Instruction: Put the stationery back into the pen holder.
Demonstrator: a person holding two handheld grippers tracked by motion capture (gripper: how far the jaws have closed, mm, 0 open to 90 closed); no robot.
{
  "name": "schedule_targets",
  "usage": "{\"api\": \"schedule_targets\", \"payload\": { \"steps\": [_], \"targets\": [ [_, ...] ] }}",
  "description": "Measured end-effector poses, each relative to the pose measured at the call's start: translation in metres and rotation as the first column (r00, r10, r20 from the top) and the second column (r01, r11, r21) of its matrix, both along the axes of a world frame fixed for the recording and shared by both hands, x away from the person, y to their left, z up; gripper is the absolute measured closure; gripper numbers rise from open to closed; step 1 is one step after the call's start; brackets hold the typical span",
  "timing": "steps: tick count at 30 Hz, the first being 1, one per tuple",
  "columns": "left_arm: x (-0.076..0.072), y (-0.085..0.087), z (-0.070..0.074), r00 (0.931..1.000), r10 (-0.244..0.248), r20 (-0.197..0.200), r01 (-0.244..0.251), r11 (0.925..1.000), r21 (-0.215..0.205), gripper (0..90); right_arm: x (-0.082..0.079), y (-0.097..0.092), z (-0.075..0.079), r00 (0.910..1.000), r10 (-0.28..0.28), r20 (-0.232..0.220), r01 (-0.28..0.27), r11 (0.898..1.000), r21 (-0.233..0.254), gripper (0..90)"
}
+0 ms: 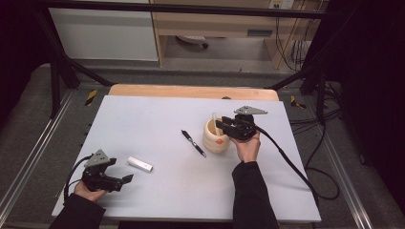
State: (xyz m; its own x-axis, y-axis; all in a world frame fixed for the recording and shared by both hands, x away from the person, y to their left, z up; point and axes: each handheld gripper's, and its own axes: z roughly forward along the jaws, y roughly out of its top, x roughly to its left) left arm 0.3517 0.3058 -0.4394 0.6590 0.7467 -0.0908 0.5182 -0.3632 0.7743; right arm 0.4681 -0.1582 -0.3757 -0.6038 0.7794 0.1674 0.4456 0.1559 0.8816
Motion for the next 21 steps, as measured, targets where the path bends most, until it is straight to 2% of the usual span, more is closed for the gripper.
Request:
{"api": "schedule_targets", "payload": {
  "steps": [7,11,15,21],
  "targets": [
    [0.000,0.000,0.000,1.0000,0.001,0.000,-0.001,1.0000,0.000,2.0,-0.010,-0.007,0.011,0.9997,0.022,-0.009,-0.022,1.000,-0.014,29.3],
    [0.000,0.000,0.000,1.0000,0.000,0.000,0.000,1.0000,0.000,2.1,-0.015,-0.010,0.017,0.9991,0.037,-0.020,-0.037,0.999,-0.039,18.9],
    [0.000,0.000,0.000,1.0000,0.002,-0.001,-0.002,1.0000,0.002,2.1,-0.022,-0.010,0.020,0.9984,0.051,-0.026,-0.053,0.995,-0.085,12.2],
    [0.000,0.000,0.000,1.0000,0.002,-0.001,-0.002,1.0000,0.001,2.1,-0.035,-0.004,0.024,0.9963,0.076,-0.039,-0.080,0.991,-0.105,7.0]
  ]
}}
